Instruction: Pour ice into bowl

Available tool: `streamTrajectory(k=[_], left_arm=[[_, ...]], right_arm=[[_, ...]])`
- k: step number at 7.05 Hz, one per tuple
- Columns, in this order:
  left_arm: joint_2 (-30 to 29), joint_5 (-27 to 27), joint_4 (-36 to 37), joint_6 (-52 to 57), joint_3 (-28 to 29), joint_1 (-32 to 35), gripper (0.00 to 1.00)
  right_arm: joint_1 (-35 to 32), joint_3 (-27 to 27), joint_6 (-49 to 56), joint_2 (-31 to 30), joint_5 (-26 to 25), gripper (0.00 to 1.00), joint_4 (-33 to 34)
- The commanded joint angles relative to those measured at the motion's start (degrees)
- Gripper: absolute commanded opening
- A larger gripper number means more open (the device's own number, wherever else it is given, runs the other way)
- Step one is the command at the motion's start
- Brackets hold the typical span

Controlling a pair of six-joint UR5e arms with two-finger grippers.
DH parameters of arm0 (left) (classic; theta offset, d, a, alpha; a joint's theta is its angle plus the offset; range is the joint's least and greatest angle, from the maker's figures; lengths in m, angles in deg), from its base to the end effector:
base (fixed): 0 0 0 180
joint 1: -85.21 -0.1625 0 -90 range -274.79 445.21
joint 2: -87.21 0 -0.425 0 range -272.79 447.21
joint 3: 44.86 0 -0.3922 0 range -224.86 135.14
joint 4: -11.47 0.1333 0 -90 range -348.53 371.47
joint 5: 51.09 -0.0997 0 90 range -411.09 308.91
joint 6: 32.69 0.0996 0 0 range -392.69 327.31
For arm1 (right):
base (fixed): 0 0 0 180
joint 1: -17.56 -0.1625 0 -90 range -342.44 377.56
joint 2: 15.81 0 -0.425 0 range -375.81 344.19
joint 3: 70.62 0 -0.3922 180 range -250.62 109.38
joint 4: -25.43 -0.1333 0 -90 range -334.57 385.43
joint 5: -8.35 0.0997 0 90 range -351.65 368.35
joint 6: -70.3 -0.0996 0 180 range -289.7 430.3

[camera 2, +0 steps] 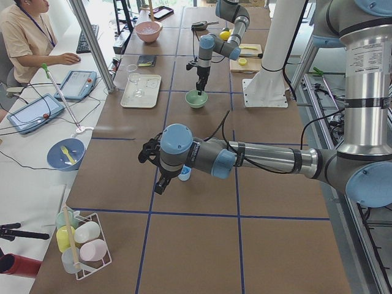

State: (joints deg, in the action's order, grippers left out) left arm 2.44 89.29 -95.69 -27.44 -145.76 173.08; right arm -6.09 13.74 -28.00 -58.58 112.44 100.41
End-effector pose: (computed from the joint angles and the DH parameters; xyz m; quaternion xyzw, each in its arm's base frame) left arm -0.0391 -0.4699 0.5668 0.1904 0.4122 0.1411 0.8797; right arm -0.6349 -0.3971 0.1607 -0.0442 -0.4808 0.1846 0.8561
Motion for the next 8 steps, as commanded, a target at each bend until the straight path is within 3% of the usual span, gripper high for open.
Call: streamTrajectory(k=[1,2,3,4,6,7,8], left_arm=[[0.21,-0.54,-19.02,-20.08,0.18,-8.20,1.00],[1.78,-0.72,-29.49,-29.68,0.27,-10.07,1.00],[2.06,-0.64,-36.21,-30.99,-0.26,-10.61,1.00],[3.54,-1.42,-37.58,-33.88,0.26,-14.35,1.00],[6.78,-7.81,-53.75,-55.47,0.09,-19.54,1.00],[13.59,-20.81,-64.30,-58.31,-0.08,-25.32,0.99],[15.14,-31.90,-64.92,-58.77,-0.17,-30.95,0.99]], right_arm=[[-5.93,5.25,0.03,-1.52,7.31,1.00,-0.18],[-8.84,9.29,0.38,-5.80,10.41,1.00,-0.27],[-9.83,14.46,1.52,-12.02,10.35,1.00,-0.27],[-11.49,17.64,4.14,-15.04,10.87,1.00,-0.27],[-11.59,19.53,4.87,-17.79,10.70,1.00,-0.27],[-11.77,19.96,5.13,-18.40,10.62,1.00,-0.27],[-11.86,19.87,5.22,-18.76,10.09,1.00,-0.27]])
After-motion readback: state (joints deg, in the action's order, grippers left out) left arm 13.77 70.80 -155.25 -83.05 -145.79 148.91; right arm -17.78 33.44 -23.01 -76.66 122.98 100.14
